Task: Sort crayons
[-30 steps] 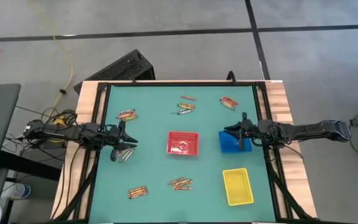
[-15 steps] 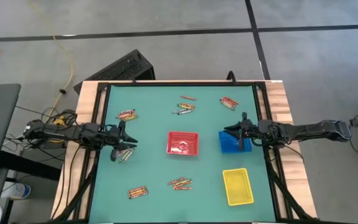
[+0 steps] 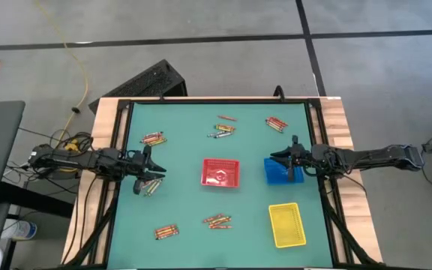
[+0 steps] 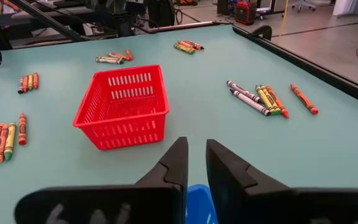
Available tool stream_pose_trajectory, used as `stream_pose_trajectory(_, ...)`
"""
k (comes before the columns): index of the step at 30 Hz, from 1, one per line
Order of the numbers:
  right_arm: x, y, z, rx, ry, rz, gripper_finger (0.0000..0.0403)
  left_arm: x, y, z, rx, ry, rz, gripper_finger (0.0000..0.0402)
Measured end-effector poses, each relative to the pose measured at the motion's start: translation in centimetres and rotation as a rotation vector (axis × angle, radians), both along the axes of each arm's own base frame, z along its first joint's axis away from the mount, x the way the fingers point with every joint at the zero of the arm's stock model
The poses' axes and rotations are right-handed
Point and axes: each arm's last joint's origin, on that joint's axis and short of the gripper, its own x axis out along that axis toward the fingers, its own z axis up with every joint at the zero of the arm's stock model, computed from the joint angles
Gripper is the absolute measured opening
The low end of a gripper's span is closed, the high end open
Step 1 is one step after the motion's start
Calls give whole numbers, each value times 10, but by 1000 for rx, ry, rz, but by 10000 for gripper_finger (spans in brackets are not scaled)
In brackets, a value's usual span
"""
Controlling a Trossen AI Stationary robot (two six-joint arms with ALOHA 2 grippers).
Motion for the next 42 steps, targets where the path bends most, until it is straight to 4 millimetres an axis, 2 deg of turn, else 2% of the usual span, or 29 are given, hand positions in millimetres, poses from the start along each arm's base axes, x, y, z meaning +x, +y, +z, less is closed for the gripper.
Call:
stream_pose_trajectory(7,0,0,0,0,0,0,70,0,0,0,-17,-1,2,83)
stream_pose_trajectory(11,0,0,0,0,0,0,70,0,0,0,-149,10,22,83)
stream_pose_trajectory(15,0,0,0,0,0,0,70,0,3,2,-289,-4,118,83)
stream_pose_trajectory(18,0,0,0,0,0,0,70,0,5,3,-315,-22,193,83)
stream_pose_trajectory(21,0,-1,2,-56,-12,-14,70,0,7,4,-282,-51,278,83)
stream_pose_trajectory(26,0,-12,17,-222,-50,-212,70,0,12,6,-233,-118,441,83)
stream_pose_trajectory(29,-1,-20,32,-254,-54,-299,70,1,12,11,-176,-160,445,83)
stream_pose_trajectory(36,5,-45,43,-252,67,-371,70,9,13,20,30,-219,438,83)
stream_pose_trajectory(42,18,-65,59,-181,123,-377,70,19,22,20,143,-136,512,83)
